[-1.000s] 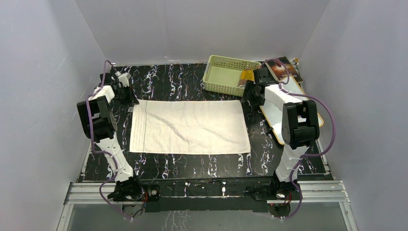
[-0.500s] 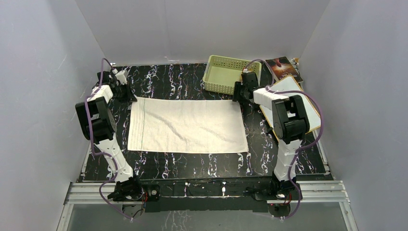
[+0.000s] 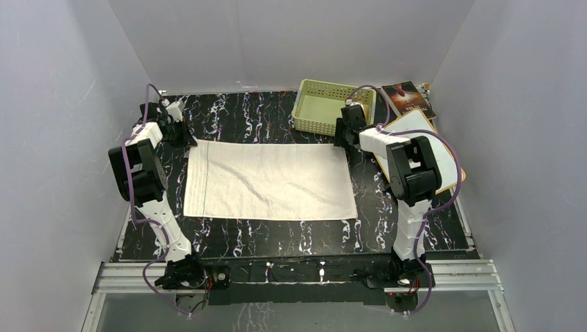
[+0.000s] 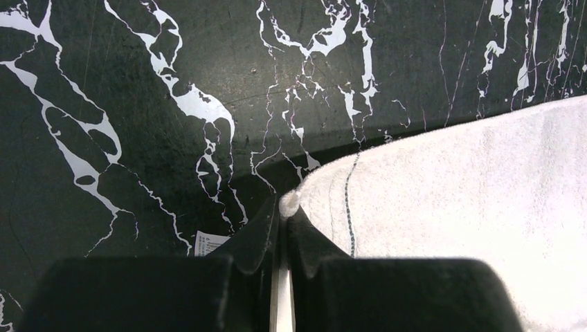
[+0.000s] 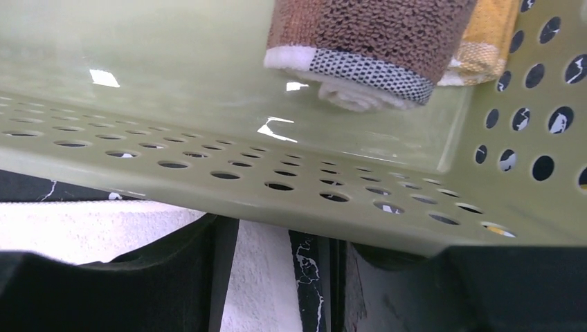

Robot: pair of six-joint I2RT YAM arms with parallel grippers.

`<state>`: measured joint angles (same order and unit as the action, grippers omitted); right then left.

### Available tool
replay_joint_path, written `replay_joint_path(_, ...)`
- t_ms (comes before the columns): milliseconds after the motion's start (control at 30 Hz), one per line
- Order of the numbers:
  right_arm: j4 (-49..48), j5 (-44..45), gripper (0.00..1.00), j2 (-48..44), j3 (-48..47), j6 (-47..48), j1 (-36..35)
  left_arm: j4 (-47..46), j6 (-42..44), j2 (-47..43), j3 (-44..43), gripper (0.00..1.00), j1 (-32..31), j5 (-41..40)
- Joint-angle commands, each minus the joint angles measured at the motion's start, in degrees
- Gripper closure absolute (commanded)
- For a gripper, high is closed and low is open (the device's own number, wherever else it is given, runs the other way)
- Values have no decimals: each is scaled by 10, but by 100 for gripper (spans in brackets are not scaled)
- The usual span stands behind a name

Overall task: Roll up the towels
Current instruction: Fold the towel at the center of the board.

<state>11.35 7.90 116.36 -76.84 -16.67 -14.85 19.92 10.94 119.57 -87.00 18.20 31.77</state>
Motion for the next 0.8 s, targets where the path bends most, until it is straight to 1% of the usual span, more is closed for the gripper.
replay_joint_path(0, -18, 32, 58, 3, 22, 8, 2, 9, 12, -20, -17, 100, 3, 8)
replay_joint_path(100, -23, 31, 60, 3, 40, 8, 1, 8, 11, -20, -17, 100, 3, 10)
replay_joint_path(267, -24, 41, 76, -2, 57, 13, -8, 4, 7, -22, -10, 100, 3, 11)
replay_joint_path(333, -24, 42, 78, -7, 66, 14, -9, -1, 3, -25, -5, 100, 3, 14)
replay_joint_path(400, -24, 37, 85, -13, 76, 13, -10, -2, 1, -27, -1, 100, 4, 13)
replay_joint_path(433, -25, 34, 85, -16, 81, 11, -10, -2, 1, -29, 0, 100, 4, 14)
replay_joint_path(500, -29, 23, 85, -23, 92, 8, -11, -5, -2, -32, 4, 100, 3, 16)
replay_joint_path(567, -37, 16, 79, -31, 99, 8, -11, -9, -7, -35, 8, 100, 3, 20)
replay_joint_path(600, -37, 13, 67, -34, 99, 8, -11, -10, -9, -37, 8, 100, 3, 23)
replay_joint_path(633, -37, 11, 59, -38, 100, 7, -11, -10, -10, -38, 9, 100, 3, 25)
replay_joint_path(667, -37, 9, 56, -42, 100, 7, -11, -9, -11, -38, 8, 100, 3, 26)
replay_joint_path(767, -42, 2, 54, -53, 106, 3, -11, -8, -13, -40, 10, 100, 4, 30)
